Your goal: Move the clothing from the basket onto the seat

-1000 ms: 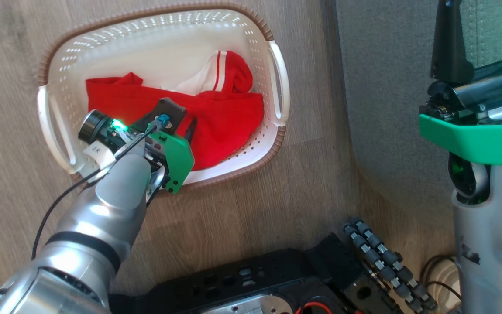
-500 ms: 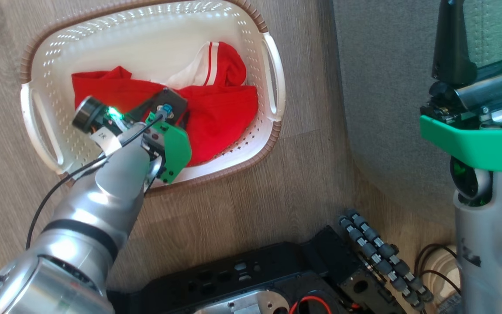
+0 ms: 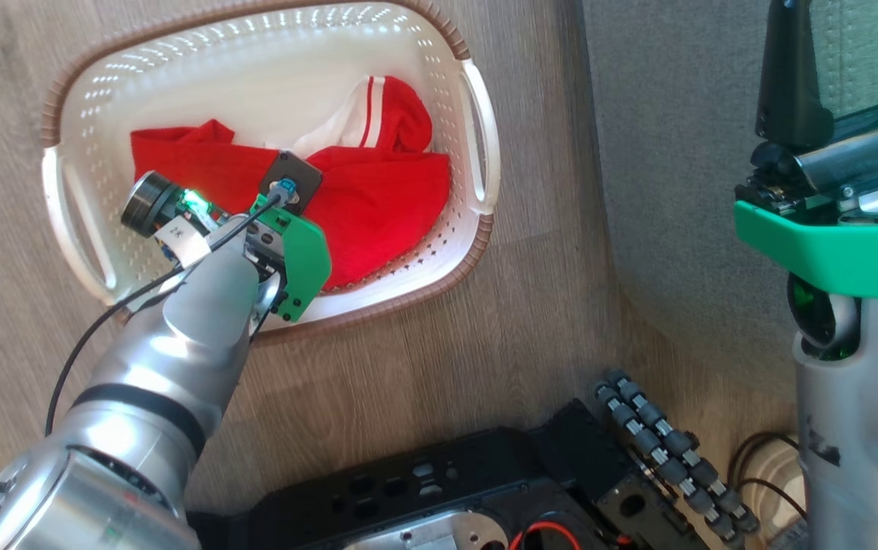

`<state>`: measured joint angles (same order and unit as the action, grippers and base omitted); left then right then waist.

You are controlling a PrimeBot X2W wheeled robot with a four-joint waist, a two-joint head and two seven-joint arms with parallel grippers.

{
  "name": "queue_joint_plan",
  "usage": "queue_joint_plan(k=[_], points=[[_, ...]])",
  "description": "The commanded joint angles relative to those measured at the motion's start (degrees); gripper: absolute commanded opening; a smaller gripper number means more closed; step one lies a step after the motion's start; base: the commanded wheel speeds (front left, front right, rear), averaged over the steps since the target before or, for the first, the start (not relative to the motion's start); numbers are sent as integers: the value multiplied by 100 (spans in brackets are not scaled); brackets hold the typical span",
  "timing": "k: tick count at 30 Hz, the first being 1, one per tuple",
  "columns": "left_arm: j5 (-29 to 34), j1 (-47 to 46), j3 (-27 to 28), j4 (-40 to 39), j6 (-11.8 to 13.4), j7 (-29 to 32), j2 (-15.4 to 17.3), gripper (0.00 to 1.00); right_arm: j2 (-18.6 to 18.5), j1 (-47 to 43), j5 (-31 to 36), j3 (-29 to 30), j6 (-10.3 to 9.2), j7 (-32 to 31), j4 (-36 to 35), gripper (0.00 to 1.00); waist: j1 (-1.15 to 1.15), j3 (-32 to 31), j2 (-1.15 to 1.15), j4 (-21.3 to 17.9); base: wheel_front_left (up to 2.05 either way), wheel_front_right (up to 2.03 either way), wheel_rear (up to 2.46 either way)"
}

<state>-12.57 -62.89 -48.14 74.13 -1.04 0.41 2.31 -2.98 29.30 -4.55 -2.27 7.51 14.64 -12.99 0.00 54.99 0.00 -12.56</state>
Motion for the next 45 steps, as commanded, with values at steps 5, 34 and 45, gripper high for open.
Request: queue_joint_plan(k=[5,34,45], points=[[-169,298,-6,-161,-8,-145,58,0,11,-111,35,-56,-2,36,-81,100,0,-259,0,87,0,0,0],[-1588,1842,-208,-1881,262,-1521,57,0,11,-1189,278,354,-2,36,1117,100,0,-3261,0,708,0,0,0],[-1652,2332,-18,-2614,437,-1539,213,0,11,-1916,260,379,-2,36,1555,100,0,-4553,0,894,0,0,0]])
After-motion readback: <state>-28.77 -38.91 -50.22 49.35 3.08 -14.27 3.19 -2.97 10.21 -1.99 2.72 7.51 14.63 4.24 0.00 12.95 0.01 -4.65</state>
